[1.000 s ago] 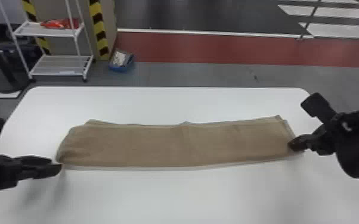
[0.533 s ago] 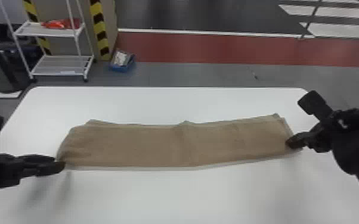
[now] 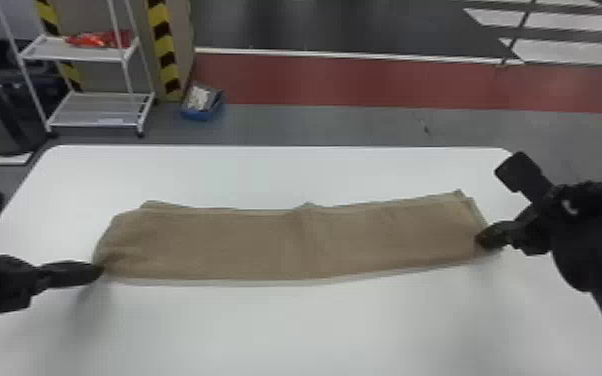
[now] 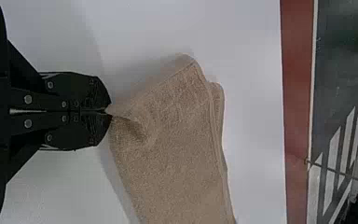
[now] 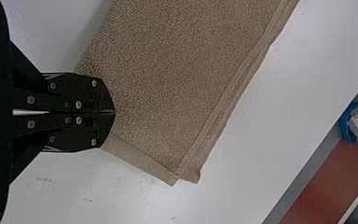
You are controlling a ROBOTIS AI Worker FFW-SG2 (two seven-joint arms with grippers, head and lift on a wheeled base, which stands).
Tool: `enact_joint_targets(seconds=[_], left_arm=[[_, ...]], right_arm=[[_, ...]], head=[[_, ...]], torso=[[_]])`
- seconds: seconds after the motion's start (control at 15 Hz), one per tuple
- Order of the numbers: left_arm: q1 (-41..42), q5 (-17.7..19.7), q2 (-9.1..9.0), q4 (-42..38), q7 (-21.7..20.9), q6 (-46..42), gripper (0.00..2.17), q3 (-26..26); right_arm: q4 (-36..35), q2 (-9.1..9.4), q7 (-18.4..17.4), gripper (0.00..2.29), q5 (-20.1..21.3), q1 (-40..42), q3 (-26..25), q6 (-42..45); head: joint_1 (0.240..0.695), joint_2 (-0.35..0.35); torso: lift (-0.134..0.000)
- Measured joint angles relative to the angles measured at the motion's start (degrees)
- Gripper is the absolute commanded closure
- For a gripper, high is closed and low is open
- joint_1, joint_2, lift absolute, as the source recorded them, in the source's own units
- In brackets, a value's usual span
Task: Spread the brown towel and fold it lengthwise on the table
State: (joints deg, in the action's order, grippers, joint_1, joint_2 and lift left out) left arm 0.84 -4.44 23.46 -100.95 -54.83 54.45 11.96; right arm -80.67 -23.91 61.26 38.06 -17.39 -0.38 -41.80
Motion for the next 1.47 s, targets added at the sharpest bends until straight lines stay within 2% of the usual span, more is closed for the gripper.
enact_joint_targets(seconds=[0.2,0.33,0.53,0.73,0.93,1.07,1.27,1.47], left_arm=[[-0.1,0.0,1.76,-0.3,-5.7,-2.5,1.6,0.8],[-0.1,-0.7,3.44,-0.5,-11.9,-10.4,1.6,1.2],[-0.2,-3.8,5.3,-0.7,-19.4,-21.3,1.6,0.5],[-0.4,-9.3,6.78,0.3,-26.3,-32.1,1.6,-1.9],[-1.1,-14.7,8.17,2.8,-28.9,-40.8,1.6,-4.4],[-1.7,-17.3,8.71,3.8,-30.3,-43.2,1.6,-5.4],[-3.9,-19.1,9.69,4.9,-33.9,-43.7,1.6,-6.3],[-6.2,-20.7,10.66,6.5,-35.0,-44.0,1.6,-7.1]], right_arm=[[0.1,-0.06,-0.2,1.48,0.1,-0.2,-0.1,0.1],[0.3,-0.08,-0.7,1.48,0.2,-0.2,-0.1,0.3],[0.3,-0.11,-0.8,1.48,0.8,-0.2,0.1,0.7],[0.3,-0.53,-0.8,1.48,1.6,-0.2,0.4,0.9],[0.4,-1.1,-0.8,1.48,2.0,-0.2,0.4,0.9],[0.7,-1.46,-0.8,1.48,2.1,-0.2,0.4,1.3],[0.8,-1.71,-0.8,1.48,2.5,-0.2,0.4,1.7],[0.9,-1.84,-1.0,1.48,3.2,0.0,0.5,2.3]], head=[[0.695,-0.078],[0.695,-0.087],[0.695,-0.106],[0.695,-0.126],[0.695,-0.136],[0.695,-0.138],[0.695,-0.134],[0.695,-0.125]], torso=[[-0.124],[-0.124],[-0.124],[-0.124],[-0.124],[-0.124],[-0.124],[-0.124]])
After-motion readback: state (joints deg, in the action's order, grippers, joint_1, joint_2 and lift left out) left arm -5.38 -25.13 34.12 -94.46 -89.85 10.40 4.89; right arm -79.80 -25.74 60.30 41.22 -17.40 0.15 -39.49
